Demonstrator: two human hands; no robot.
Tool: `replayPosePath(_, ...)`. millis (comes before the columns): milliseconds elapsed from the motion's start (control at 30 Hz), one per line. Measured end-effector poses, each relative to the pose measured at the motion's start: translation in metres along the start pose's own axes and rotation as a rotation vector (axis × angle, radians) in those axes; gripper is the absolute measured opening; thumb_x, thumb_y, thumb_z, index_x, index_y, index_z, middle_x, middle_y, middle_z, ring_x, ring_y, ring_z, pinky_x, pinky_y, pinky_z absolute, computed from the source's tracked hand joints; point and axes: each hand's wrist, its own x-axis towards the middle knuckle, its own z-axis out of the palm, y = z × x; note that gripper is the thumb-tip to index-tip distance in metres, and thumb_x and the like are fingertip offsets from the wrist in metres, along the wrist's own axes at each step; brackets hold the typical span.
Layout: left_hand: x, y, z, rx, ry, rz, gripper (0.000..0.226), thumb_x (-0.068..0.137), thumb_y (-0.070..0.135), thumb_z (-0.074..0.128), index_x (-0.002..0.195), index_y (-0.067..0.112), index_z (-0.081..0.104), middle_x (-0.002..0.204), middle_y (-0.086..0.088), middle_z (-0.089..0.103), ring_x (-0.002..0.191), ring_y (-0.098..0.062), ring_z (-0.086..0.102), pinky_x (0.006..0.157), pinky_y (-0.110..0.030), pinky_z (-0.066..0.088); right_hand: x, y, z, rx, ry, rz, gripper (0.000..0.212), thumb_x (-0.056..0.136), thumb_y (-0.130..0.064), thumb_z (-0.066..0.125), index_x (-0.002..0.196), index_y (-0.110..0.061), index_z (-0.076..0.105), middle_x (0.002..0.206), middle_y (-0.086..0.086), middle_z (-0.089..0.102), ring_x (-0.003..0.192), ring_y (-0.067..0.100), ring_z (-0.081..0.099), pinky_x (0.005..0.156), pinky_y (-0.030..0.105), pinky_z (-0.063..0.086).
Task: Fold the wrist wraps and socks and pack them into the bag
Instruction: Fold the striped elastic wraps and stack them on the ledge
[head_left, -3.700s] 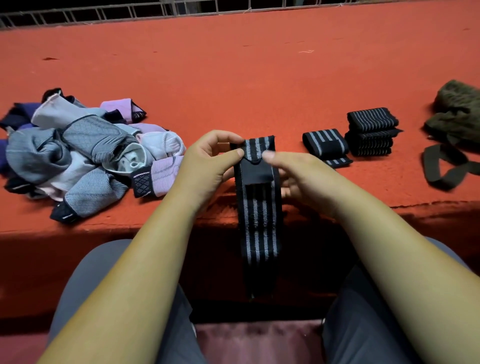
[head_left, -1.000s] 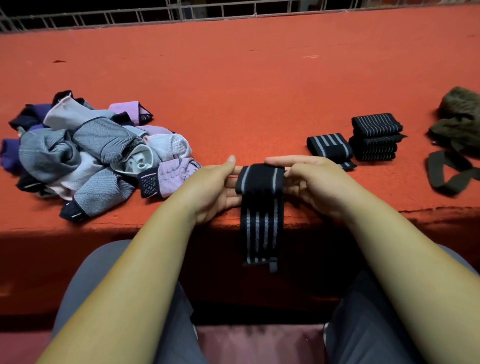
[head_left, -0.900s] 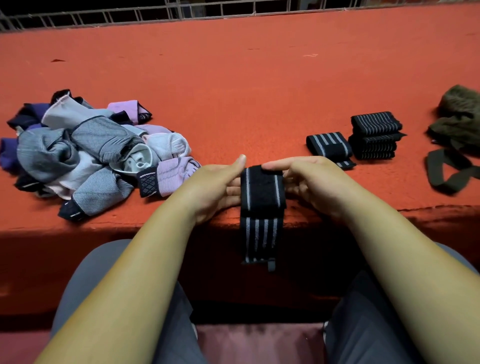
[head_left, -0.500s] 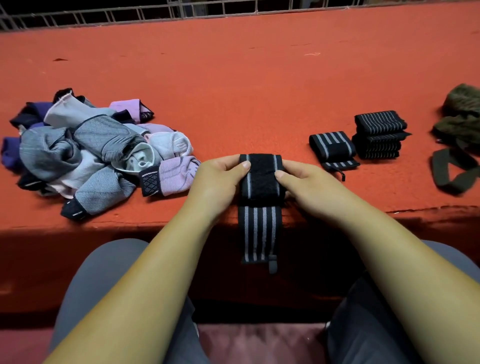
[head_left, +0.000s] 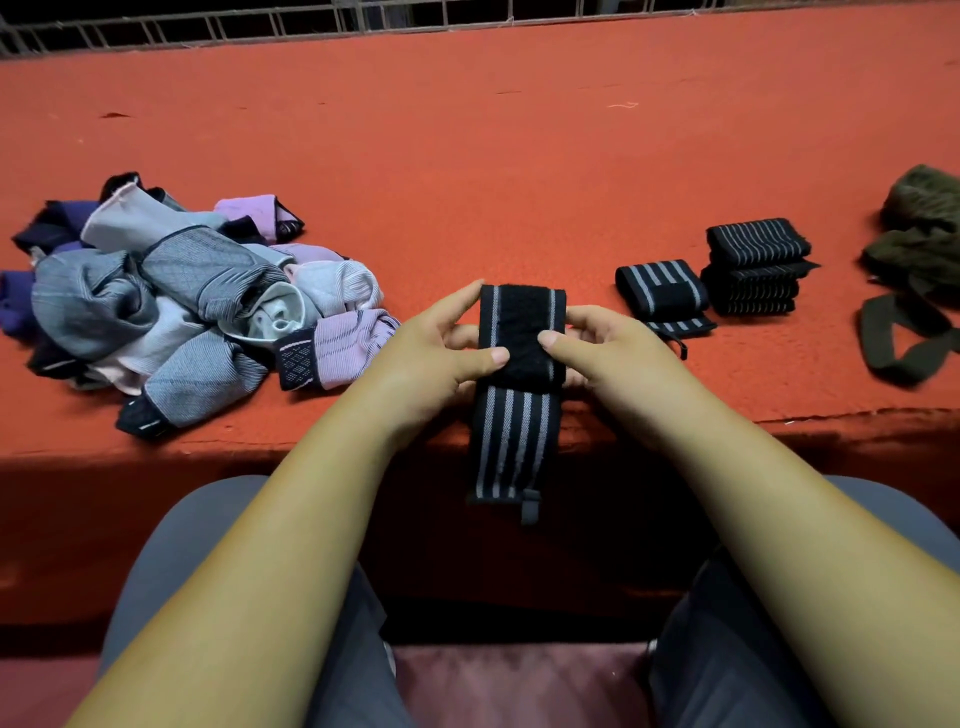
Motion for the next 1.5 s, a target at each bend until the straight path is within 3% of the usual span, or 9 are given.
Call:
replayPosePath(200, 0.003, -0.002, 0.001, -0.160, 0.021, 0.056, 0.049, 0.101, -0.005, 0.062, 0.146, 0.013, 0.058, 0.133, -0.017, 0.072, 0.124, -0.040, 0.068, 0.109, -0.060, 0.051, -0.008, -0.006, -0.004, -0.014, -0.187, 0.073, 0.029, 0.111, -0.031, 0.056, 0.122, -0.013, 0.075, 0.092, 0.010, 0.073, 0.073, 0.021, 0.061, 0.062, 0.032, 0.055)
replayPosePath(367, 0.003, 0.004, 0.002, -0.197, 0.054, 0.047, 0.049, 0.101, -0.006, 0.060, 0.143, 0.019, 0.061, 0.118, -0.013, 0.078, 0.111, -0.035, 0.075, 0.098, -0.050, 0.060, -0.003, -0.004, -0.008, 0.031, -0.158, 0.021, 0.026, 0.108, -0.023, 0.063, 0.127, -0.035, 0.074, 0.098, 0.020, 0.067, 0.082, 0.030, 0.059, 0.071, 0.041, 0.055)
replayPosePath(533, 0.001, 0.013, 0.001, -0.297, 0.063, -0.132, 0.026, 0.111, 0.020, 0.052, 0.126, 0.011, 0.070, 0.122, -0.021, 0.074, 0.098, -0.031, 0.076, 0.083, -0.040, 0.065, 0.001, -0.006, -0.008, 0.276, -0.093, 0.041, 0.036, 0.106, 0.000, 0.051, 0.129, -0.014, 0.074, 0.117, 0.018, 0.078, 0.101, 0.025, 0.074, 0.089, 0.036, 0.061)
replayPosePath(700, 0.003, 0.010, 0.001, -0.296, -0.082, -0.261, 0.072, 0.106, 0.066, 0.037, 0.135, 0.006, 0.065, 0.128, -0.023, 0.073, 0.115, -0.035, 0.073, 0.091, -0.041, 0.063, -0.003, -0.016, -0.009, 0.264, -0.079, 0.047, 0.053, 0.093, 0.013, 0.034, 0.118, -0.002, 0.078, 0.104, 0.014, 0.081, 0.082, 0.011, 0.078, 0.066, 0.017, 0.057)
replayPosePath(767, 0.001, 0.006, 0.003, -0.212, -0.100, -0.195, 0.053, 0.109, 0.050, 0.050, 0.134, 0.007, 0.067, 0.129, -0.017, 0.074, 0.121, -0.031, 0.071, 0.099, -0.041, 0.059, -0.005, -0.017, -0.008, 0.225, -0.087, 0.047, 0.052, 0.094, 0.010, 0.035, 0.116, -0.004, 0.080, 0.100, 0.012, 0.082, 0.071, 0.007, 0.075, 0.059, 0.015, 0.054)
replayPosePath(933, 0.001, -0.001, 0.005, -0.206, -0.050, -0.016, 0.030, 0.102, 0.003, 0.063, 0.131, 0.002, 0.068, 0.124, -0.016, 0.076, 0.113, -0.026, 0.073, 0.100, -0.037, 0.057, 0.002, -0.012, -0.008, 0.210, -0.068, 0.035, 0.053, 0.097, -0.001, 0.040, 0.128, -0.023, 0.077, 0.122, 0.009, 0.079, 0.114, 0.025, 0.075, 0.099, 0.041, 0.060)
replayPosePath(1133, 0.007, -0.001, 0.012, -0.279, 0.095, 0.060, 0.032, 0.101, 0.001, 0.063, 0.133, -0.001, 0.067, 0.124, -0.017, 0.076, 0.112, -0.027, 0.074, 0.095, -0.035, 0.059, -0.002, -0.007, -0.007, 0.015, -0.174, 0.067, 0.024, 0.107, -0.018, 0.060, 0.129, -0.021, 0.071, 0.104, 0.004, 0.081, 0.087, 0.019, 0.077, 0.079, 0.034, 0.062)
replayPosePath(1267, 0.007, -0.001, 0.016, -0.278, 0.039, -0.019, 0.029, 0.105, 0.010, 0.061, 0.132, 0.001, 0.068, 0.125, -0.015, 0.076, 0.120, -0.030, 0.072, 0.105, -0.039, 0.058, 0.003, 0.000, -0.012, -0.059, 0.020, -0.019, 0.017, 0.100, -0.017, 0.070, 0.116, -0.020, 0.079, 0.105, 0.006, 0.081, 0.094, 0.022, 0.078, 0.085, 0.042, 0.061)
replayPosePath(1500, 0.014, -0.008, 0.025, -0.230, 0.099, 0.000, 0.025, 0.102, 0.006, 0.066, 0.125, 0.000, 0.071, 0.120, -0.013, 0.078, 0.114, -0.026, 0.075, 0.094, -0.034, 0.061, 0.005, 0.001, -0.019, -0.204, 0.139, -0.053, 0.019, 0.097, -0.033, 0.073, 0.116, -0.033, 0.079, 0.104, -0.003, 0.081, 0.099, 0.020, 0.078, 0.097, 0.047, 0.061)
